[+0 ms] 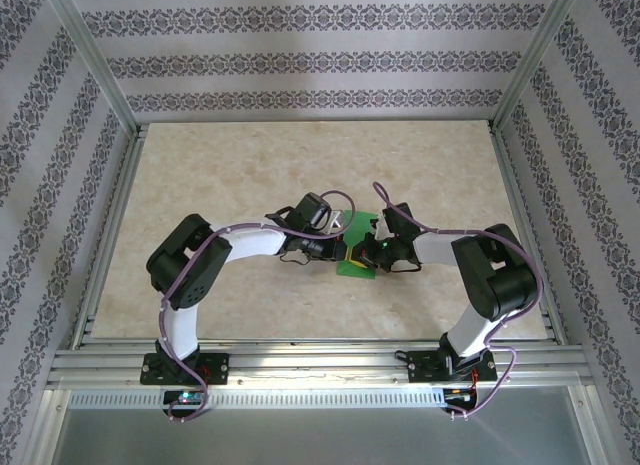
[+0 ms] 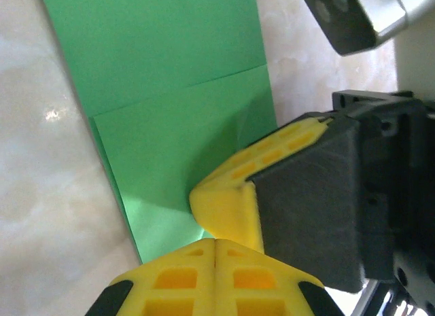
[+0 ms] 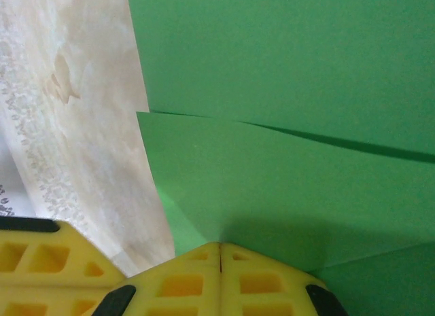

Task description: Fold a paper plane with a square sheet of paper (pick it up from the middle)

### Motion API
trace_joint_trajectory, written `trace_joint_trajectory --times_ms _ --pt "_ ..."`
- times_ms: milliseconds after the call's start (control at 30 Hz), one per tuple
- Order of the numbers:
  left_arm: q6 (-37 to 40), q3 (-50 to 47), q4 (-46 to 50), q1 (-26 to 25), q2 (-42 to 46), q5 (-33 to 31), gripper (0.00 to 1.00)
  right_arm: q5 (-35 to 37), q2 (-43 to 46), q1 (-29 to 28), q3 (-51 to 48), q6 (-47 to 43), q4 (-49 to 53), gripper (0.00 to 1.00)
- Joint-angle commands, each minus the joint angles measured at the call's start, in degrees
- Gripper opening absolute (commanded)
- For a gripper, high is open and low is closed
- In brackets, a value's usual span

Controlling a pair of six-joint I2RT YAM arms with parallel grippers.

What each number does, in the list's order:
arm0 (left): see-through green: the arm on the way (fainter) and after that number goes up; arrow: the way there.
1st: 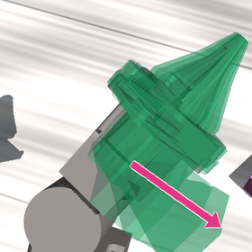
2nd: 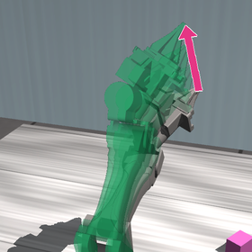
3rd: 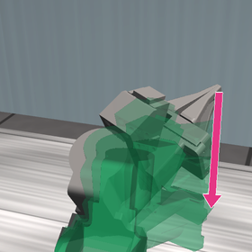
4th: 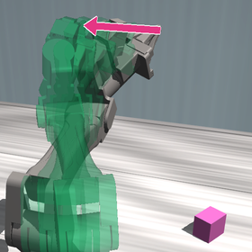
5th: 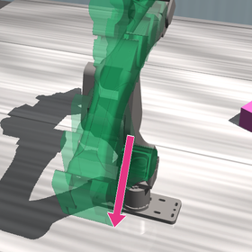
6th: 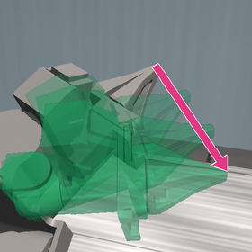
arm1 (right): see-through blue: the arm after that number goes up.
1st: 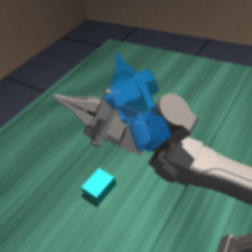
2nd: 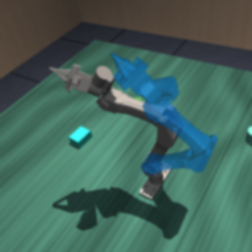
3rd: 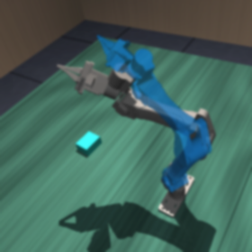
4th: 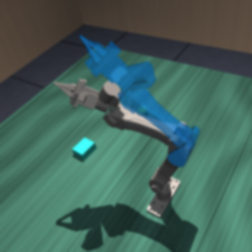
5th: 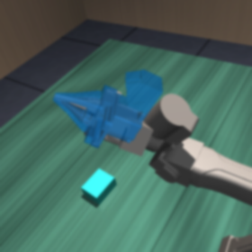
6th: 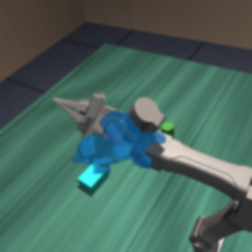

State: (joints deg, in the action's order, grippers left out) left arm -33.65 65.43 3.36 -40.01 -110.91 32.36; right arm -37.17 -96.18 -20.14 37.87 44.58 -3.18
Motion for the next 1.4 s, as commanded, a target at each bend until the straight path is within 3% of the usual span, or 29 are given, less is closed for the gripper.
trace_joint_trajectory --times_ms 0,400,733,1000,1233,1367 --pt "1.6 2.7 2.8 0.3 -2.7 -1.7 0.0 -1.2 0.0 -0.5 -0.6 -0.5 0.0 0.02" --pt "2.9 4.1 11.6 -0.2 -7.7 -5.3 0.0 -1.4 0.2 0.2 -0.3 0.0 -0.5 0.02" --pt "4.4 1.5 14.4 -1.5 -8.9 -7.3 0.0 3.6 0.9 4.5 -0.3 0.1 1.1 0.03" --pt "3.5 0.4 13.8 -2.2 -8.3 -7.3 0.0 10.7 1.7 7.6 0.6 -0.5 3.6 0.03" --pt "2.5 -0.9 13.2 -3.1 -7.8 -7.6 0.0 13.5 4.3 9.7 1.3 -1.2 5.1 0.03" --pt "0.1 -2.2 12.3 -3.7 -6.9 -8.1 0.0 11.7 6.1 10.2 1.6 -1.7 5.8 0.03"
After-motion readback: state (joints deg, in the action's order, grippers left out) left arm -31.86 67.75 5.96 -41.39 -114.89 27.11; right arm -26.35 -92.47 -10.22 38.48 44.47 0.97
